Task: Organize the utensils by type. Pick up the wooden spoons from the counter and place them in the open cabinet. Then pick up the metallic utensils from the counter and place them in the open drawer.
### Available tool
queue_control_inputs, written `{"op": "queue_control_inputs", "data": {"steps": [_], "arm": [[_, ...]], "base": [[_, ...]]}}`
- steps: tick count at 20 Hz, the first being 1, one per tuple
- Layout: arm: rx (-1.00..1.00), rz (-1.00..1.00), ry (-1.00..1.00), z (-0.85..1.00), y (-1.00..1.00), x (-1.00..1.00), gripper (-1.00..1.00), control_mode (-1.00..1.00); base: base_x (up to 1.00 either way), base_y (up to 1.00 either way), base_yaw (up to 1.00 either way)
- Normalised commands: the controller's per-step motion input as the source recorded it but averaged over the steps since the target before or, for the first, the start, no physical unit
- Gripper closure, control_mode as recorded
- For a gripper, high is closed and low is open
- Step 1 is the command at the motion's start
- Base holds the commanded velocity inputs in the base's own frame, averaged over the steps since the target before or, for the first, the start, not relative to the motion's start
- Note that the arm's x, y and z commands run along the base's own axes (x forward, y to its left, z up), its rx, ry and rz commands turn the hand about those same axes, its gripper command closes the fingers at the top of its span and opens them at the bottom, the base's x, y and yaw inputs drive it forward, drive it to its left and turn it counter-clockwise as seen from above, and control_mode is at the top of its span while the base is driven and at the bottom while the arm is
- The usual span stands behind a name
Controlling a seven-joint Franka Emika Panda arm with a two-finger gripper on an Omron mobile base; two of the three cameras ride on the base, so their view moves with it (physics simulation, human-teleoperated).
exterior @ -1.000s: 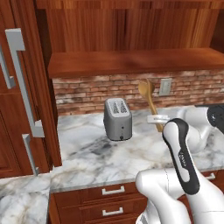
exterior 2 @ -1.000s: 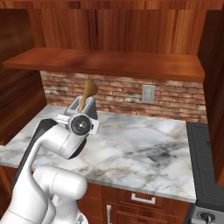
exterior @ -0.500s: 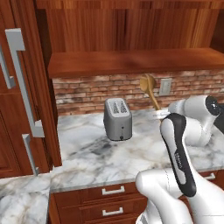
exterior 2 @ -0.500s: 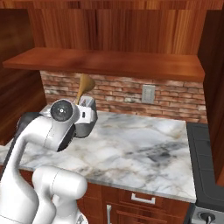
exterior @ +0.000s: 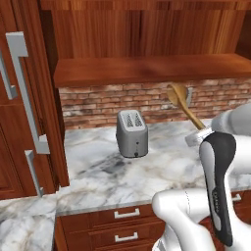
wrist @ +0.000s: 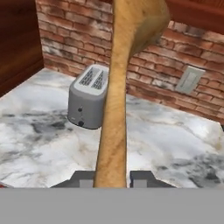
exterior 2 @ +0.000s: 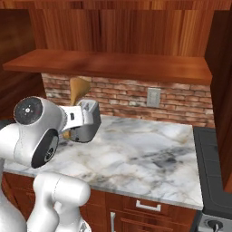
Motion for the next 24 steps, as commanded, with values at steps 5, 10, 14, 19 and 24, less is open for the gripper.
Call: {"op": "queue_control_inputs", "data": {"steps": [5, 10, 14, 19, 24], "arm": [[-0.14, 0.01, -0.27, 0.51, -0.05, -0.78, 1.0, -1.0], [-0.13, 0.0, -0.35, 0.46, 0.38, -0.03, 1.0, -1.0], [-0.26, 0.0, -0.02, 0.41, 0.38, 0.19, 1.0, -1.0], [-0.32, 0.0, 0.13, 0.41, 0.1, 0.38, 1.0, -1.0], [-0.21, 0.0, 0.1, 0.43, -0.09, 0.35, 1.0, -1.0]], "base": [[0.0, 0.0, 0.0], [0.0, 0.0, 0.0], [0.0, 0.0, 0.0], [0.0, 0.0, 0.0], [0.0, 0.0, 0.0]]}}
